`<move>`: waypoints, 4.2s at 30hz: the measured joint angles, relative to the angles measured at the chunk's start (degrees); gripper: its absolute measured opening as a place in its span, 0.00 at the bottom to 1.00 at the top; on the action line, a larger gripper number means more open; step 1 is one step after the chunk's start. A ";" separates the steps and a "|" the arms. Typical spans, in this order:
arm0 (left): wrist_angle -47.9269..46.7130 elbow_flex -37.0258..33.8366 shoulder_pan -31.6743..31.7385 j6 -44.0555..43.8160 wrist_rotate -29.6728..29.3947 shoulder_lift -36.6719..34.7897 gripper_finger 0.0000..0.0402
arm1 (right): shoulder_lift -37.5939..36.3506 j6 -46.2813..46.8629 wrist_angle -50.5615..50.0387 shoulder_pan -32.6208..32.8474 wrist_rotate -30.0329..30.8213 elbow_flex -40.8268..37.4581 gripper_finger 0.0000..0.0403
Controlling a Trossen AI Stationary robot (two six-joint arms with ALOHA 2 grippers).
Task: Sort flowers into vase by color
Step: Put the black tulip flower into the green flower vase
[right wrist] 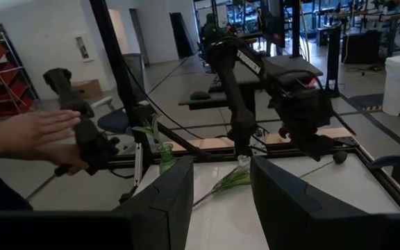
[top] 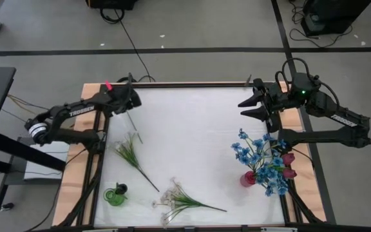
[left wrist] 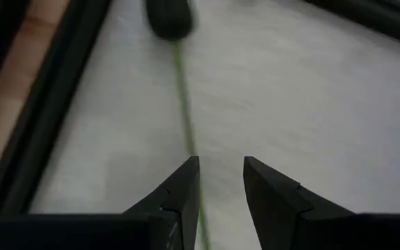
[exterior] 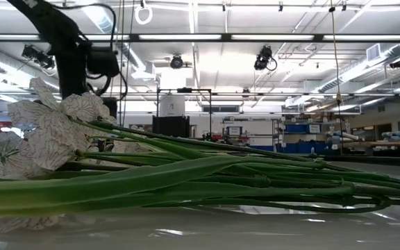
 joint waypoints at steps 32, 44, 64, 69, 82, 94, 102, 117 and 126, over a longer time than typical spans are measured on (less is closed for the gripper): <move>3.82 -0.24 10.07 4.59 5.21 8.29 0.36 | 0.00 0.00 0.00 0.00 0.00 0.00 0.37; 3.65 -0.24 11.50 4.07 5.25 9.73 0.42 | -0.02 0.00 0.00 -0.02 0.00 0.00 0.37; 10.32 -0.42 11.28 12.68 7.19 14.64 0.07 | -0.01 0.02 0.01 0.00 0.00 0.00 0.37; 10.30 -0.39 11.22 16.28 8.12 10.58 0.03 | -0.02 0.00 0.02 0.00 0.00 0.00 0.37; -2.69 2.21 1.50 25.70 11.60 -10.44 0.02 | -0.02 0.02 0.02 0.00 0.00 0.00 0.37; -13.81 18.28 -23.69 33.40 13.64 -19.12 0.02 | -0.01 0.02 0.00 0.00 0.01 0.00 0.37; -13.97 22.49 -34.12 40.87 13.19 -24.04 0.02 | -0.02 0.02 0.01 -0.01 0.02 0.00 0.37; -19.95 22.20 -41.44 57.57 26.56 -52.50 0.02 | -0.01 0.02 0.02 -0.02 0.02 0.00 0.37; -10.08 13.85 -41.32 63.59 49.88 -61.01 0.03 | -0.02 0.01 0.00 0.00 0.02 0.00 0.37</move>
